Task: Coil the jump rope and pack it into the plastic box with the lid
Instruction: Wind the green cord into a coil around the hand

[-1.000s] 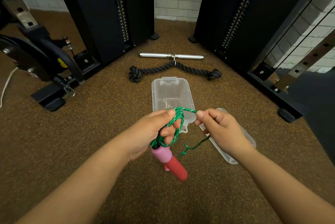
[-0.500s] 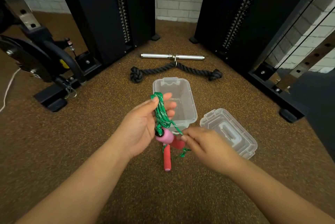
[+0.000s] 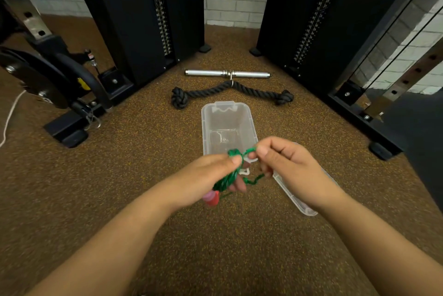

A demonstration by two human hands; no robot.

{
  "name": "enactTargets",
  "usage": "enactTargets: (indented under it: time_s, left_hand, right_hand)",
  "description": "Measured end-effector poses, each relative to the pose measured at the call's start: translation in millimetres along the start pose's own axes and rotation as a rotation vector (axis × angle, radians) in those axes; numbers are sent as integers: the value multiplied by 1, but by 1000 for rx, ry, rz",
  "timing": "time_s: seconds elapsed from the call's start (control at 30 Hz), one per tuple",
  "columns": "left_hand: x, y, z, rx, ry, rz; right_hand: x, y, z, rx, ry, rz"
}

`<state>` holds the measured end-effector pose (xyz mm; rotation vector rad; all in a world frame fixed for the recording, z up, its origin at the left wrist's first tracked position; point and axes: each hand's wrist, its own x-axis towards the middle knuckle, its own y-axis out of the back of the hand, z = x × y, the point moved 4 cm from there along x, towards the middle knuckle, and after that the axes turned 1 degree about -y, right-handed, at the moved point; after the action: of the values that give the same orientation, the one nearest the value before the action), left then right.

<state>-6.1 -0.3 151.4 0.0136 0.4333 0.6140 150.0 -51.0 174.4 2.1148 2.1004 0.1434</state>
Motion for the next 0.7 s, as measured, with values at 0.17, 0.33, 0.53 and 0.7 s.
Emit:
enactTargets:
  time_s: [0.17, 0.33, 0.53, 0.7]
  left_hand:
    - [2, -7, 3, -307, -41, -101]
    - [3, -6, 9, -520, -73, 14]
    - [4, 0, 11, -667, -88, 91]
    - [3, 7, 16, -786, -111, 144]
  right_hand:
    - [4, 10, 20, -1, -155, 97]
    - [7, 8, 24, 116, -167, 67]
    - [4, 7, 29, 43, -205, 54]
    - [5, 1, 37, 21, -177, 18]
